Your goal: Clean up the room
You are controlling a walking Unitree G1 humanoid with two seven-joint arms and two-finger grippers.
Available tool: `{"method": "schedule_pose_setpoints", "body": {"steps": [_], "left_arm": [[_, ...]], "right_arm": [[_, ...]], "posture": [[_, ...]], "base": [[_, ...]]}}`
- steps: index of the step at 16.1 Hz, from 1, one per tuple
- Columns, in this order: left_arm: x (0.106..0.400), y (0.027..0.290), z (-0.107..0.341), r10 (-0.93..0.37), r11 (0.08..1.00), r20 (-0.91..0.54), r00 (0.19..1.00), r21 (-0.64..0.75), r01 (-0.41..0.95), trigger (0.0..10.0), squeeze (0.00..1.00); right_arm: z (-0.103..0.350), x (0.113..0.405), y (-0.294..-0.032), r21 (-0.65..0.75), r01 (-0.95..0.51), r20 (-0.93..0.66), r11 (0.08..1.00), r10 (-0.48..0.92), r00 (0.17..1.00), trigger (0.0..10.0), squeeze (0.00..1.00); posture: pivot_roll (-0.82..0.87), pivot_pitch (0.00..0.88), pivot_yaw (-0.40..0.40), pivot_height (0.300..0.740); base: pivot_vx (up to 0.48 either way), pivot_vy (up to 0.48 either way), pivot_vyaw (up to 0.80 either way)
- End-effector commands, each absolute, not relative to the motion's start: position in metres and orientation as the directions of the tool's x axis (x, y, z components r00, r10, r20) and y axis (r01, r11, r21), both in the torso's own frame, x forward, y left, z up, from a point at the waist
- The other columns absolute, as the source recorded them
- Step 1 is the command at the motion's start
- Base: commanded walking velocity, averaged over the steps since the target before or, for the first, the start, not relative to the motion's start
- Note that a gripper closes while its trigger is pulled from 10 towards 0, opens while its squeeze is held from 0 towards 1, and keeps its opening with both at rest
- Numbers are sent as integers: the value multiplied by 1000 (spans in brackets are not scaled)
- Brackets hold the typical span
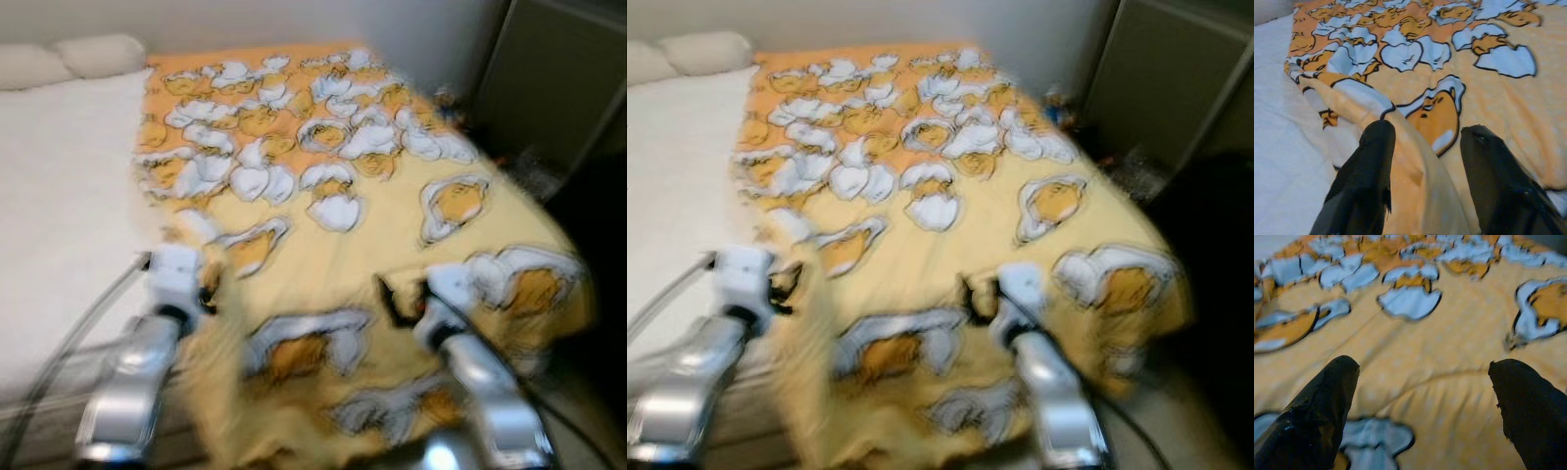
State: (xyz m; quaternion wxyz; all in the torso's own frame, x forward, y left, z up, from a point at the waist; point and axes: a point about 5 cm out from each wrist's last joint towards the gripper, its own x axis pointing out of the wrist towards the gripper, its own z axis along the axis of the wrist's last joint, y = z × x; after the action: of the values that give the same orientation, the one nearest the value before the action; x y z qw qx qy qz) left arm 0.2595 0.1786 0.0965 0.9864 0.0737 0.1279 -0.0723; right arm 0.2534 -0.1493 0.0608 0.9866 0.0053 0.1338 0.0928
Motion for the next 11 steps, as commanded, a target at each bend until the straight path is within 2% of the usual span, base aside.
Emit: {"method": "schedule_pose_setpoints", "body": {"steps": [1, 7, 9, 10, 11], "left_arm": [[259, 188, 99, -89, 979, -260, 962, 154, 133, 10000, 545], [256, 190, 98, -77, 980, -261, 962, 156, 121, 10000, 549], [254, 189, 100, -87, 984, -243, 966, 132, 122, 10000, 541], [254, 189, 101, -82, 985, -234, 969, 129, 115, 10000, 459], [254, 189, 102, -78, 984, -236, 969, 137, 112, 10000, 455]], "right_arm": [[67, 256, -141, 51, -209, -233, 977, 215, 948, 10000, 1000], [70, 258, -133, 27, -258, -222, 966, 258, 940, 10000, 1000], [72, 258, -131, 18, -277, -221, 961, 274, 936, 10000, 1000], [72, 259, -131, 18, -280, -221, 960, 277, 935, 10000, 1000], [72, 259, -131, 19, -281, -221, 959, 278, 935, 10000, 1000]], "posture": [[-5, 0, 36, 740], [0, 0, 24, 740], [3, 0, 17, 740], [3, 0, 16, 740], [3, 0, 15, 740]], "base": [[0, 480, 0], [0, 480, 0], [0, 137, 0], [0, 0, 0], [0, 0, 0]]}}
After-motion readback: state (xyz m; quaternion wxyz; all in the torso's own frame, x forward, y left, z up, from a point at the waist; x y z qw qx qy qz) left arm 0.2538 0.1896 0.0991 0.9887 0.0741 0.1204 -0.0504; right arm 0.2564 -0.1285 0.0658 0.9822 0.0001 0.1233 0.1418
